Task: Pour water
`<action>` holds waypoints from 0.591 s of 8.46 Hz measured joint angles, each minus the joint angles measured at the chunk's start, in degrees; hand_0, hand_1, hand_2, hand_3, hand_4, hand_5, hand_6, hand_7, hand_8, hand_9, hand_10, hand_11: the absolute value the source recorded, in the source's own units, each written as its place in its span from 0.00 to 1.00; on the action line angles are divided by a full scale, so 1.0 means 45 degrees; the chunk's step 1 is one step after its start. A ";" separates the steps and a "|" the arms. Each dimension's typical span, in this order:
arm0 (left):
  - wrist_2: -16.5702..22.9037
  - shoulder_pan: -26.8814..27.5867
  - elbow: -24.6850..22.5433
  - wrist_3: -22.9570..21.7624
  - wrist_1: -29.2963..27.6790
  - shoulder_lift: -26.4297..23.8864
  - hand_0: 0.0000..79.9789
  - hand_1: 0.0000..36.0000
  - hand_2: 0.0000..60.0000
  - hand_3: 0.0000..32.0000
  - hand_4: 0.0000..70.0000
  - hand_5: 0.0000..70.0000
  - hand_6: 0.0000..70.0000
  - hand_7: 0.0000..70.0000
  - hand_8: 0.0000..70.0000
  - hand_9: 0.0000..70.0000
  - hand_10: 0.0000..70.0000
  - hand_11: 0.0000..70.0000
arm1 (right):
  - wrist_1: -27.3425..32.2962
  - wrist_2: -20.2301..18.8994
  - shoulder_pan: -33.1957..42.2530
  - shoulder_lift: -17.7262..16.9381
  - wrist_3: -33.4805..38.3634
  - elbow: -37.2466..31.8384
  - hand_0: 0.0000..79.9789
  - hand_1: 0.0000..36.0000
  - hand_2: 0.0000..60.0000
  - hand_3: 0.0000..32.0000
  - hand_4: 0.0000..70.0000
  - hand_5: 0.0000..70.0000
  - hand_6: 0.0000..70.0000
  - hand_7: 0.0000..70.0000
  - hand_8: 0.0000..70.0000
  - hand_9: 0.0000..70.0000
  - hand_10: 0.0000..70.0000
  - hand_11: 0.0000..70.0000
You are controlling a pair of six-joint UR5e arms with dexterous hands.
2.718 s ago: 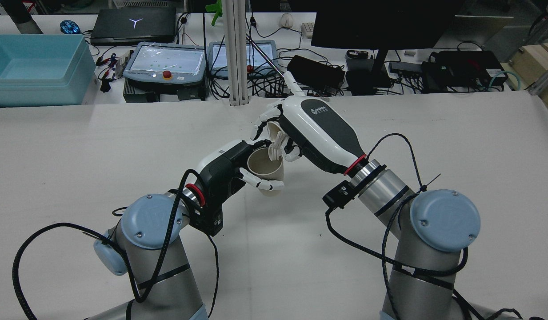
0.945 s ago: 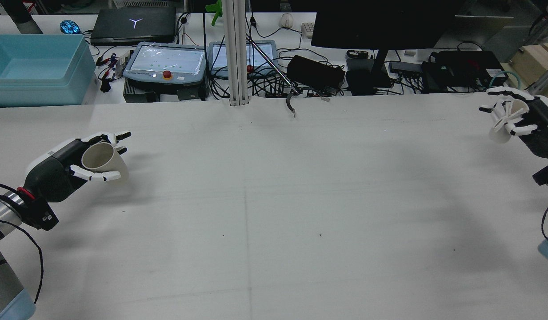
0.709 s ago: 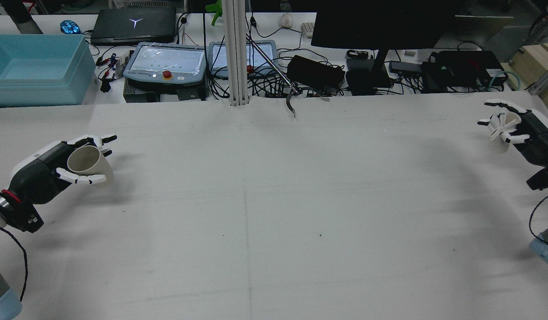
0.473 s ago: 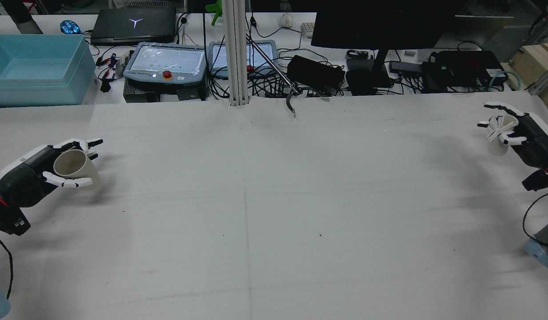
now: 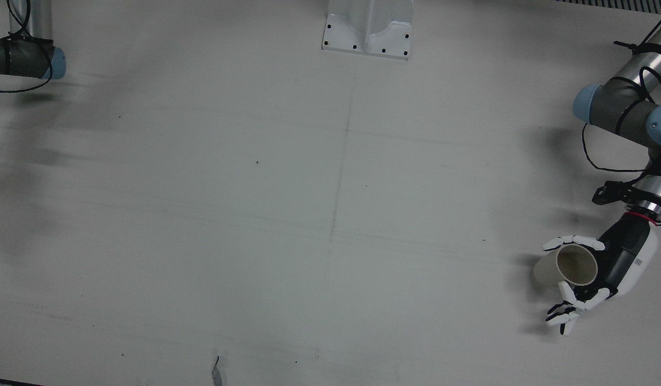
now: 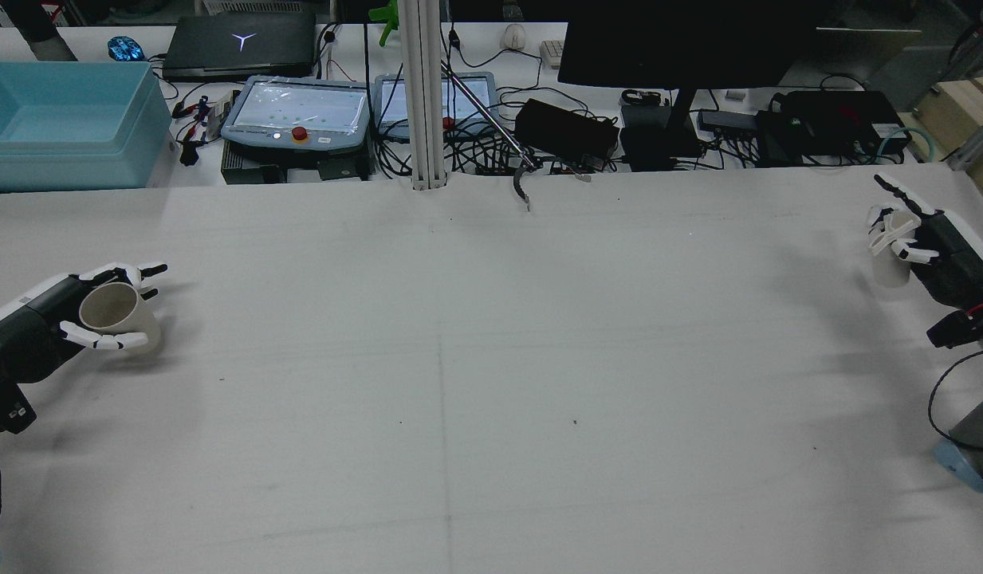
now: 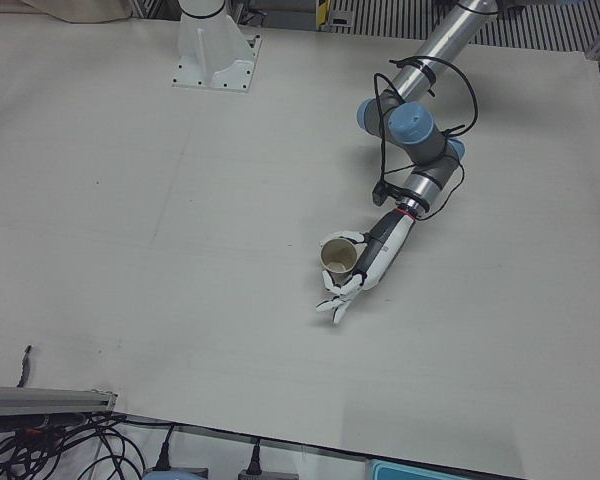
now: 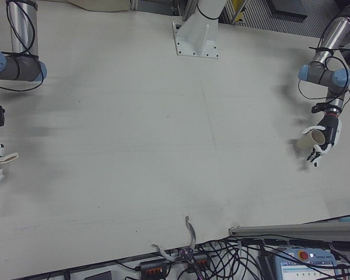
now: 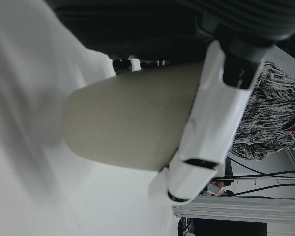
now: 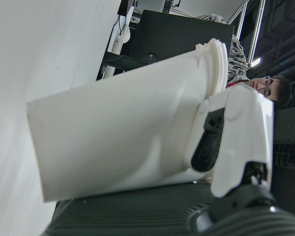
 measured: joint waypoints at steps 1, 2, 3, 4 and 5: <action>0.0006 -0.0004 0.0122 0.0075 -0.0097 0.0033 1.00 1.00 0.18 0.00 0.47 1.00 0.22 0.19 0.07 0.02 0.09 0.20 | -0.0003 0.0026 -0.0024 0.0018 0.0016 0.0021 0.65 0.49 0.00 0.54 0.00 0.07 0.00 0.00 0.00 0.00 0.00 0.00; 0.0008 -0.0014 0.0212 0.0193 -0.0171 0.0044 1.00 1.00 0.00 0.00 0.35 1.00 0.20 0.16 0.06 0.01 0.07 0.15 | -0.0010 0.0036 -0.0026 0.0022 0.0041 0.0058 0.65 0.51 0.00 0.51 0.00 0.07 0.00 0.00 0.00 0.00 0.00 0.00; 0.0009 -0.0035 0.0266 0.0330 -0.0262 0.0048 1.00 1.00 0.00 0.00 0.35 1.00 0.18 0.14 0.05 0.01 0.05 0.12 | -0.0013 0.0041 -0.0024 0.0018 0.0073 0.0109 0.66 0.55 0.00 0.46 0.00 0.07 0.01 0.00 0.00 0.00 0.00 0.00; 0.0009 -0.0020 0.0331 0.0440 -0.0341 0.0060 1.00 0.99 0.00 0.00 0.40 0.55 0.16 0.12 0.04 0.00 0.03 0.10 | -0.0015 0.0043 -0.0023 0.0012 0.0096 0.0156 0.66 0.56 0.00 0.44 0.00 0.07 0.01 0.00 0.00 0.00 0.00 0.00; 0.0009 -0.0005 0.0410 0.0502 -0.0422 0.0066 1.00 0.97 0.00 0.00 0.43 0.09 0.14 0.10 0.04 0.00 0.03 0.09 | -0.0016 0.0044 -0.0013 -0.0002 0.0115 0.0194 0.66 0.58 0.03 0.43 0.00 0.07 0.02 0.00 0.00 0.00 0.00 0.00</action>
